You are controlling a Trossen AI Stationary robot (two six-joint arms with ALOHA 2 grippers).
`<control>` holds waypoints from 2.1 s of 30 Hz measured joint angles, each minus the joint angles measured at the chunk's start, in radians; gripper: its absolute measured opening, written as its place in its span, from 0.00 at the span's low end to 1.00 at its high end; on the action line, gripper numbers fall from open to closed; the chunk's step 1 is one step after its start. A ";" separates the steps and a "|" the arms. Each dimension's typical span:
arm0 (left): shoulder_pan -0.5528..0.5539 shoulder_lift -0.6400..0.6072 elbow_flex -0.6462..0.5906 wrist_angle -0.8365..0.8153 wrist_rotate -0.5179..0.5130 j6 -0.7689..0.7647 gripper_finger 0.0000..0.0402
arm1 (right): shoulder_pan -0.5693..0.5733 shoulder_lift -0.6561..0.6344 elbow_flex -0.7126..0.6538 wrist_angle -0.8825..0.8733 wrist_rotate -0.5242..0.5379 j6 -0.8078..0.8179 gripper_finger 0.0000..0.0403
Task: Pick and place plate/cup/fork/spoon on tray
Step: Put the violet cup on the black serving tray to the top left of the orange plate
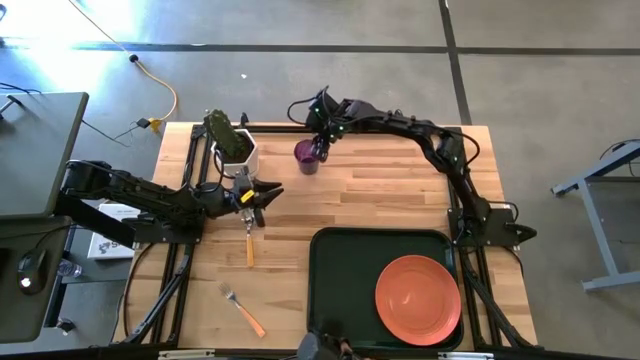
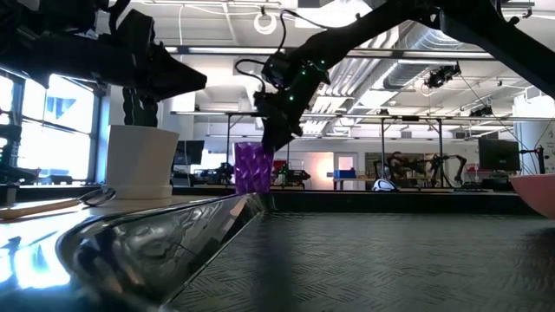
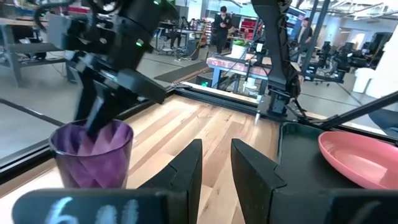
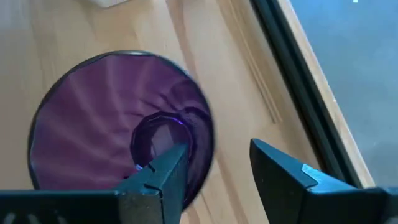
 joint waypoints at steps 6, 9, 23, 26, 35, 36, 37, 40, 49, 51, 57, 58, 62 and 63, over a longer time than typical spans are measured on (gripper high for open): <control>0.000 0.000 0.000 -0.003 -0.003 0.000 0.19 | 0.001 0.000 -0.014 0.004 -0.002 -0.003 0.25; 0.000 0.000 0.000 -0.003 -0.003 -0.001 0.19 | 0.004 0.000 -0.003 -0.041 -0.038 -0.010 0.07; 0.000 0.000 0.001 -0.010 0.003 -0.018 0.19 | 0.230 -0.142 0.052 -0.359 0.033 -0.029 0.01; 0.000 0.000 0.001 -0.019 0.004 -0.020 0.19 | 0.304 -0.168 0.053 -0.428 0.034 -0.024 0.01; -0.001 0.000 0.001 -0.035 0.007 -0.055 0.19 | 0.543 -0.182 -0.033 -0.466 0.069 0.022 0.00; -0.001 0.000 0.001 -0.035 0.010 -0.055 0.19 | 0.563 -0.193 -0.067 -0.452 0.070 0.024 0.00; -0.001 0.000 0.001 -0.037 0.011 -0.055 0.19 | 0.581 -0.210 -0.107 -0.417 0.074 0.025 0.00; -0.001 0.000 0.001 -0.041 0.010 -0.055 0.19 | 0.614 -0.279 -0.253 -0.297 0.105 0.040 0.00; -0.001 0.000 0.001 -0.046 -0.045 -0.053 0.19 | 0.588 -0.615 -0.741 0.132 0.047 0.165 0.00; 0.000 0.000 0.001 -0.047 -0.061 -0.053 0.19 | 0.581 -0.663 -0.817 0.204 0.044 0.202 0.00; 0.000 0.000 0.001 -0.049 -0.071 -0.054 0.19 | 0.568 -0.700 -0.964 0.315 0.078 0.298 0.00; 0.000 0.000 0.001 -0.051 -0.071 -0.055 0.19 | 0.569 -0.701 -0.973 0.332 0.077 0.312 0.00; 0.000 0.000 0.001 -0.056 -0.071 -0.071 0.19 | 0.570 -0.702 -0.982 0.334 0.070 0.342 0.00; 0.000 0.000 0.001 -0.056 -0.071 -0.071 0.19 | 0.570 -0.702 -0.981 0.332 0.070 0.341 0.01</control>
